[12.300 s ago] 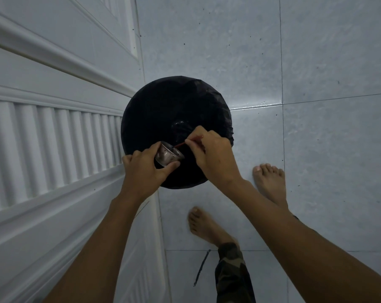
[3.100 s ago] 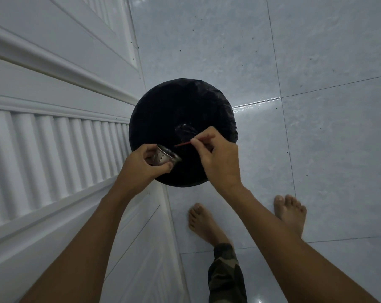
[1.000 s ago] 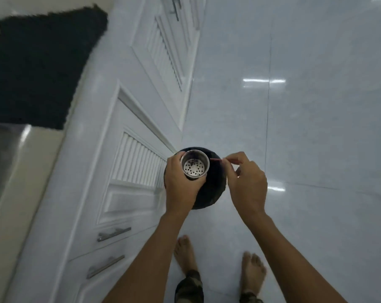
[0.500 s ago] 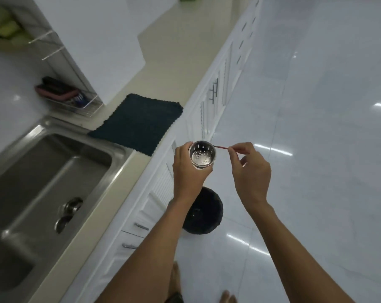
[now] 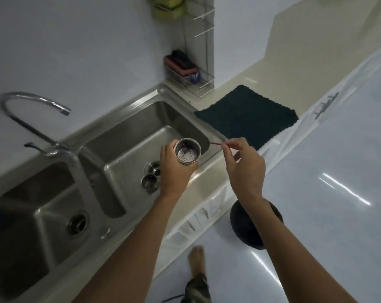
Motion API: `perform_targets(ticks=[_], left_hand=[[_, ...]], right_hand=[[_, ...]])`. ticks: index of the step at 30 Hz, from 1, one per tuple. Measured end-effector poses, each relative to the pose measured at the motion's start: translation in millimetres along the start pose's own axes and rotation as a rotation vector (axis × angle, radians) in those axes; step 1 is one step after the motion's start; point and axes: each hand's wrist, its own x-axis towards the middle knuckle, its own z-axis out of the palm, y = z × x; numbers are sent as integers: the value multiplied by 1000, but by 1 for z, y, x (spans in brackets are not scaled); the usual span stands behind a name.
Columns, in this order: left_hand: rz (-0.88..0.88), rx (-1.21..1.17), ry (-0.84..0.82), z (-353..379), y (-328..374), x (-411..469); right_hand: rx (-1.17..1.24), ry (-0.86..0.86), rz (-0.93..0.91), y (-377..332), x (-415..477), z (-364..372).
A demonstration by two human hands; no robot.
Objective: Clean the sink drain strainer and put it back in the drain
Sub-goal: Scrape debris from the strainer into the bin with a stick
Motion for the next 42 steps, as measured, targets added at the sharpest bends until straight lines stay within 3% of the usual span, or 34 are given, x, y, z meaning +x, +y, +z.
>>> perform_targets(ticks=[6,16,27,42], left_hand=[[-165,56,10,-34,-104,46],[-275,250,-328,14,-203,98],[-261,487,-514,45,-236,109],[-259,506,-515,57,-248,102]], right_hand=[[-6,-173,-56,-20,16,97],[-132,-322,-37,-5,38,199],[-205,-352,-36,2,55,218],[-199,-365,-44,4,59,230]])
